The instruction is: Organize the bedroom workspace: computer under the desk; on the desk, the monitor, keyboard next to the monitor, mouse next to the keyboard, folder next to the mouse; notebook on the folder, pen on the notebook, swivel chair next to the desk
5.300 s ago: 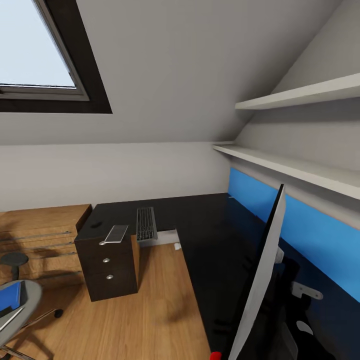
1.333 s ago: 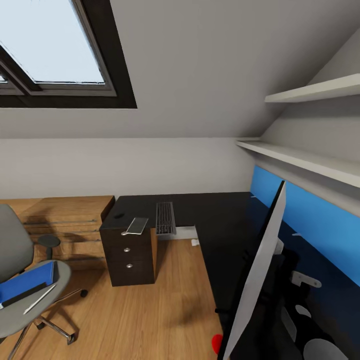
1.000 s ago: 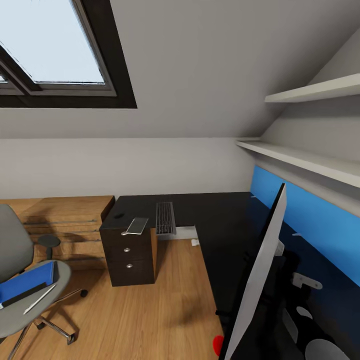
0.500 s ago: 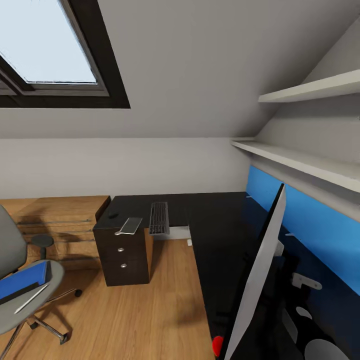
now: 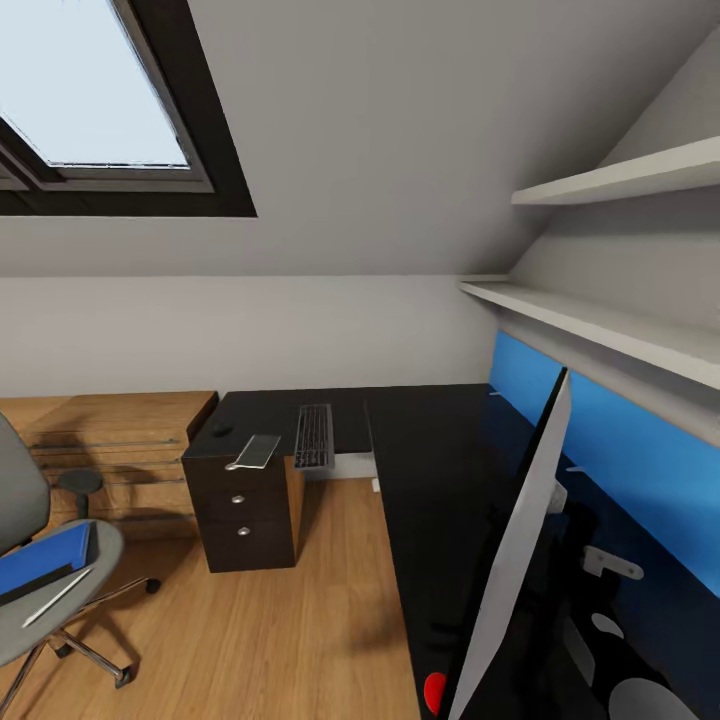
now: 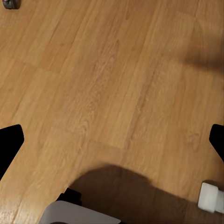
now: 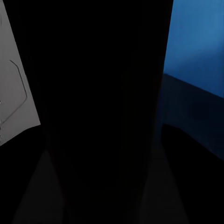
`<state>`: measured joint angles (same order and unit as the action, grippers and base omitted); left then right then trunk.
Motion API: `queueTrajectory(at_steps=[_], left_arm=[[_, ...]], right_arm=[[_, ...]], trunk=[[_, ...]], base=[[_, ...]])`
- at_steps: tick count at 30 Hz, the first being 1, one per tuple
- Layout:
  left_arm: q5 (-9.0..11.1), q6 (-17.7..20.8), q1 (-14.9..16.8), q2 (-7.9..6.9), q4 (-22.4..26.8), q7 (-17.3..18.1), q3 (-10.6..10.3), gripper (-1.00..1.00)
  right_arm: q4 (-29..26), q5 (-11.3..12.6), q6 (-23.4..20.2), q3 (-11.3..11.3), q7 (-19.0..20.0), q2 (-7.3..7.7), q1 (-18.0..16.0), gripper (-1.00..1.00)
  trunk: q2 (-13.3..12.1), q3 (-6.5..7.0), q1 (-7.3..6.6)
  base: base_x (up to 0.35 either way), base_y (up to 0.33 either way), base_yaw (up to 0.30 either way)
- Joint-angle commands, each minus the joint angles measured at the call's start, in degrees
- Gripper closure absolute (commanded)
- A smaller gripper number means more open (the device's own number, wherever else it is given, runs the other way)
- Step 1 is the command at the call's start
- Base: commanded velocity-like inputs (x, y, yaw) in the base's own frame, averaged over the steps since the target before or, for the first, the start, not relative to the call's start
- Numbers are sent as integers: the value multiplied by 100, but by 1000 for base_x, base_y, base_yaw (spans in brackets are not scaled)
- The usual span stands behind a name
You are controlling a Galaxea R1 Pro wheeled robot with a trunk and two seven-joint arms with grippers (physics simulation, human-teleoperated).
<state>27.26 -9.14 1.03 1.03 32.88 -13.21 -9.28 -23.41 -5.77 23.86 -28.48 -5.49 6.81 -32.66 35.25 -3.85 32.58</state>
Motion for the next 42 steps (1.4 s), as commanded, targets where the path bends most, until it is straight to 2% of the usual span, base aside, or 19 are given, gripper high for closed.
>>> queueTrajectory(at_steps=[1,42], left_arm=[[60,-32,7,-6,-1,-43,-47,-100],[69,-27,7,-6,-1,-42,-47,-100]], right_arm=[[-6,-91,14,-35,-11,-7,-12,100],[-7,-87,67,-43,13,-13,-12,100]], trunk=[[10,-9,2],[10,-9,2]], base=[[0,-52,0],[0,-47,0]])
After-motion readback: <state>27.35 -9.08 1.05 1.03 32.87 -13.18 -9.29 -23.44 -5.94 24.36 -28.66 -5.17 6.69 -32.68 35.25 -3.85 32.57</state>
